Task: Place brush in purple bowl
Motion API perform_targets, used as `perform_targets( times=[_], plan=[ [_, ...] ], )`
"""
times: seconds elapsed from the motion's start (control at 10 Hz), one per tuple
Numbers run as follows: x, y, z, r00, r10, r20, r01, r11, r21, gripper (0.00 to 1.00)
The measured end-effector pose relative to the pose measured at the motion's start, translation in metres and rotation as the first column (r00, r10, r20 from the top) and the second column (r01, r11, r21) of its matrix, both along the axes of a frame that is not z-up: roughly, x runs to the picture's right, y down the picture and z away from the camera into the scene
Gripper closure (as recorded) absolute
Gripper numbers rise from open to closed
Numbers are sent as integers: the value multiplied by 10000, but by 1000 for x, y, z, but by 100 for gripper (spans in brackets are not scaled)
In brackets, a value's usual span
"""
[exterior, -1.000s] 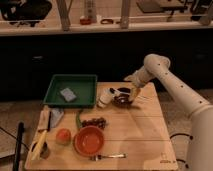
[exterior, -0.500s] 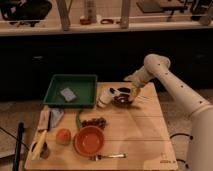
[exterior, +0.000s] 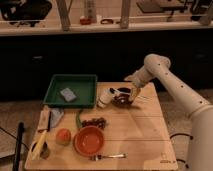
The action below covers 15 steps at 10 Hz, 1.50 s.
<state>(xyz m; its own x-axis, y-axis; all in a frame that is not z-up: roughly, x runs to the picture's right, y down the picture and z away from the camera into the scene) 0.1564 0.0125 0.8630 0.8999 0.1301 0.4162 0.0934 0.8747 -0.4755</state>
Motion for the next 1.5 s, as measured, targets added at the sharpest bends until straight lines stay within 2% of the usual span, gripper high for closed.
perform_targets(
  times=[1.5],
  plan=[
    [0,0,0,10000,-5,4,5,10000,0,20]
  ],
)
